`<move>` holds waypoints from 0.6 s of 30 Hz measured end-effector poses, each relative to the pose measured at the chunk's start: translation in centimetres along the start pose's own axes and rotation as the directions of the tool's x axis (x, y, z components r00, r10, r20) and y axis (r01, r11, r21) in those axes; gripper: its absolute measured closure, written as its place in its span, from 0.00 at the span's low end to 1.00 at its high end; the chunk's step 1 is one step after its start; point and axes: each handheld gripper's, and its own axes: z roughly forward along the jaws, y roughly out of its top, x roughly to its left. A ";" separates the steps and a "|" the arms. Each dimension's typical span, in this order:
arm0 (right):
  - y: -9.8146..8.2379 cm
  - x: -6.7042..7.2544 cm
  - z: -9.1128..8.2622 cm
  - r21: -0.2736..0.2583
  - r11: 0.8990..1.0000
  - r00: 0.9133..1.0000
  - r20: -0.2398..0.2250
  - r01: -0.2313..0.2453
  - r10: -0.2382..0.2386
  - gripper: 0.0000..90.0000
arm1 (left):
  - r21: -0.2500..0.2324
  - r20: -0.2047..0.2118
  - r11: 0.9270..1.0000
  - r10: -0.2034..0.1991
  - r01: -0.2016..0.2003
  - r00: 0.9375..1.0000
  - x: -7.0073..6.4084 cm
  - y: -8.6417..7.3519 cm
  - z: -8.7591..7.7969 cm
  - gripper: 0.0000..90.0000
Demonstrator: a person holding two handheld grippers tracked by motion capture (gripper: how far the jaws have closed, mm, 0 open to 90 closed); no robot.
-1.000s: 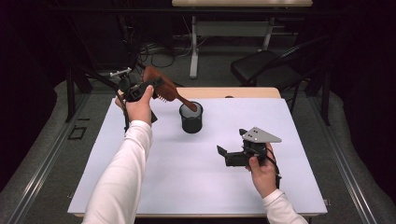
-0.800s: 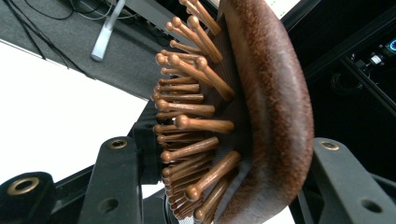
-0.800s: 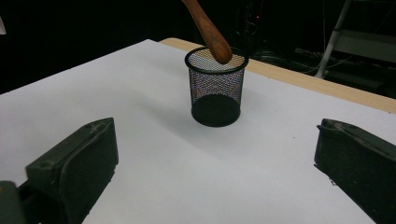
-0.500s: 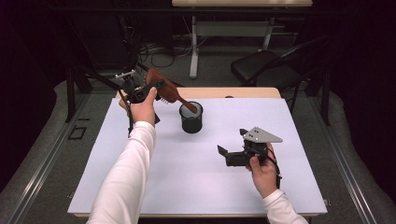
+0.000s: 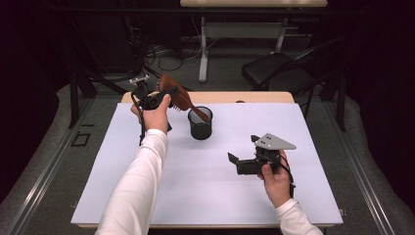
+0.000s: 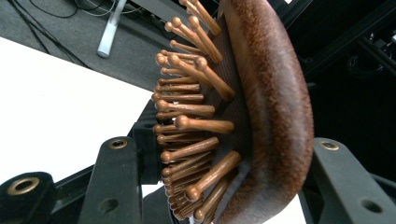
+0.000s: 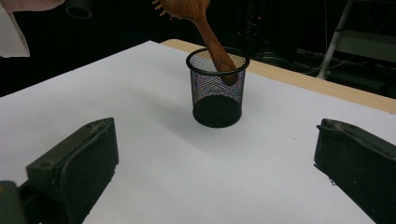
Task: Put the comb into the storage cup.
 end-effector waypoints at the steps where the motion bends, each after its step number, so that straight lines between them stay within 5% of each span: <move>1: 0.0 0.0 0.0 0.000 1.000 1.000 0.000 0.000 0.000 0.00 | 0.003 -0.001 1.000 0.006 -0.006 1.000 0.1 -0.1 0.1 0.55; 18: 0.0 0.0 0.0 0.002 1.000 1.000 0.001 0.002 -0.002 0.00 | 0.033 -0.013 0.999 0.023 -0.022 1.000 0.1 -1.3 1.2 0.55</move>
